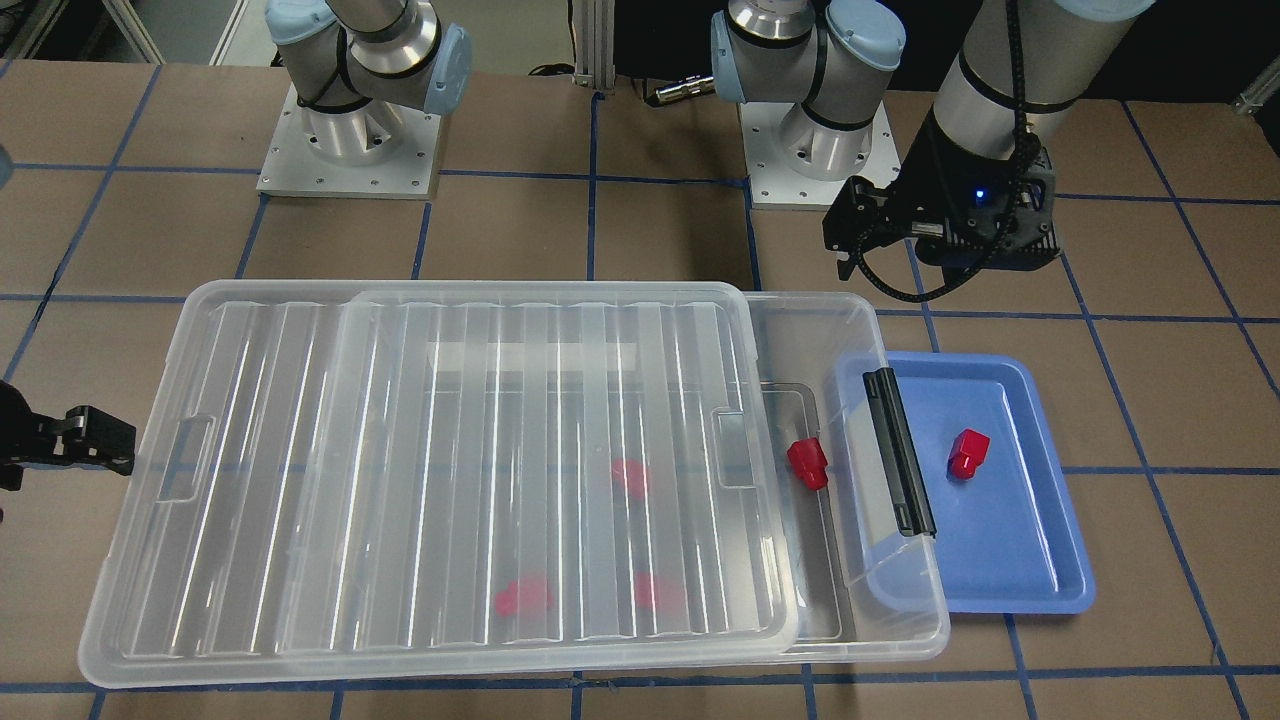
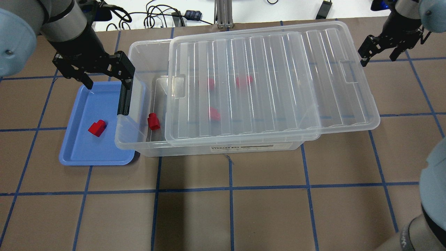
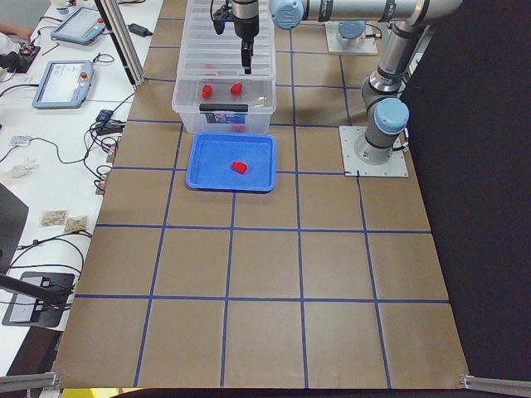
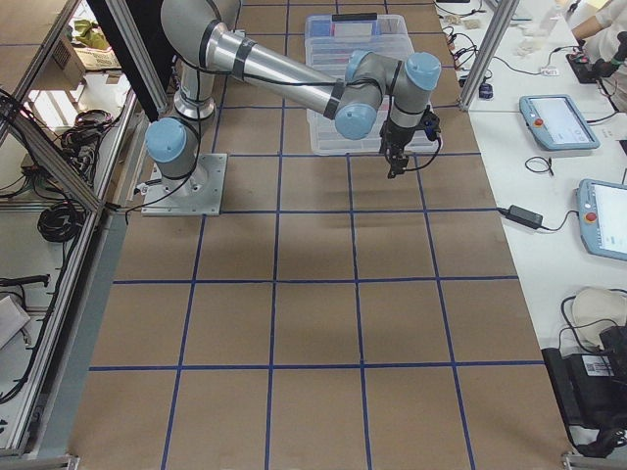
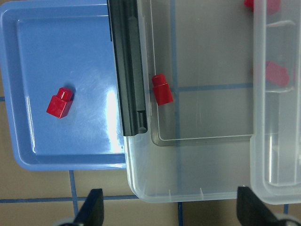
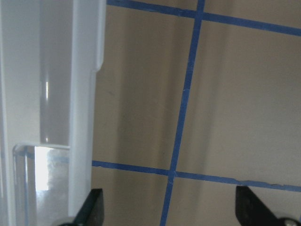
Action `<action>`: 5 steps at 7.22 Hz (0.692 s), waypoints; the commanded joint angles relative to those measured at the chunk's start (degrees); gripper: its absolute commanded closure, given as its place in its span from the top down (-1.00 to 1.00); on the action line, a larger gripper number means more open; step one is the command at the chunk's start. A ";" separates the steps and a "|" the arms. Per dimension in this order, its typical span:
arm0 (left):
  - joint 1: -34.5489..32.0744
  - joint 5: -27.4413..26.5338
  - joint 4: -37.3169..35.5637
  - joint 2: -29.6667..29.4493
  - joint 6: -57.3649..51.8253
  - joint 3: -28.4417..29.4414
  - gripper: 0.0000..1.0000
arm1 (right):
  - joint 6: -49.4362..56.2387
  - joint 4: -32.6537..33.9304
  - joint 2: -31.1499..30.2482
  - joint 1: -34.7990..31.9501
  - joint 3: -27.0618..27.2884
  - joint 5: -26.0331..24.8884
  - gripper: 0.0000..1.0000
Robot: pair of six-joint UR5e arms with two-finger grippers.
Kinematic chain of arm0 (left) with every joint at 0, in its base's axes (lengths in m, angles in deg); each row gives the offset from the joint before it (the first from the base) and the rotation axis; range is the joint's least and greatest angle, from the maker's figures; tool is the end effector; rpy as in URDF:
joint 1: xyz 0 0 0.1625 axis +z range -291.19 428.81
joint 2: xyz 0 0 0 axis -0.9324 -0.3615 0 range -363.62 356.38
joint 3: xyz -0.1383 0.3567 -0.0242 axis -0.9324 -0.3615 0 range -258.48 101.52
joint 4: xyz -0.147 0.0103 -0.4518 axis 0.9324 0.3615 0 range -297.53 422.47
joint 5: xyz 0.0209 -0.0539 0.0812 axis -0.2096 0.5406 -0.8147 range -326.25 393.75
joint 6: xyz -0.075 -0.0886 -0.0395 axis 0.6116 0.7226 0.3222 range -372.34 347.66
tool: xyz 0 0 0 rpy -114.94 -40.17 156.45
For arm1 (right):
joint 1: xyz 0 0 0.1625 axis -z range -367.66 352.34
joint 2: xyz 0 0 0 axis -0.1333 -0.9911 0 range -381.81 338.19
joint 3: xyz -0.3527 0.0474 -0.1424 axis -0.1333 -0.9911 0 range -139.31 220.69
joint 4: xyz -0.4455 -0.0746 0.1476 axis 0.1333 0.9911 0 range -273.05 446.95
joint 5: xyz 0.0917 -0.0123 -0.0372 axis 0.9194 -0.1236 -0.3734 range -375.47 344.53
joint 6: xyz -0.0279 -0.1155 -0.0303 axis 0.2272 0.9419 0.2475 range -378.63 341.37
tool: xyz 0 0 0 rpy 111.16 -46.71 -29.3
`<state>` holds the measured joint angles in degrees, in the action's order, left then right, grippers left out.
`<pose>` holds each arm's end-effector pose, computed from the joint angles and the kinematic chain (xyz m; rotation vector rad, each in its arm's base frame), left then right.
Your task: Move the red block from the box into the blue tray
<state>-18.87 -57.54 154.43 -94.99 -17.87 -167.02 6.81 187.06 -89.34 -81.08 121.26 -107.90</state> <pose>-0.1078 -0.5657 0.4206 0.0880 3.1197 0.0536 -0.0724 -0.6922 0.2863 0.2425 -3.1095 -0.0984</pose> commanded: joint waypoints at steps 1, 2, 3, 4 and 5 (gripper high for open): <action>0.40 2.07 0.59 0.32 -0.27 0.04 1.00 | -4.23 0.09 -0.05 -4.00 0.02 -0.03 1.00; 0.40 1.65 0.67 0.49 -0.36 -0.05 1.00 | -6.34 0.09 0.03 -5.93 0.02 -0.03 1.00; 0.49 1.73 0.76 0.41 -0.36 -0.05 1.00 | -8.02 0.09 0.04 -7.25 0.02 -0.03 1.00; 0.58 1.82 1.02 0.50 -0.36 -0.05 1.00 | -8.12 0.09 -0.05 -7.88 -0.15 -0.03 1.00; 0.66 1.73 1.11 0.50 -0.36 -0.05 1.00 | -9.69 0.00 -0.05 -8.58 -0.24 0.05 1.00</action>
<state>-18.31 -55.79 155.38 -94.53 -18.23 -167.07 -1.36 187.13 -89.36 -88.68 121.14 -107.92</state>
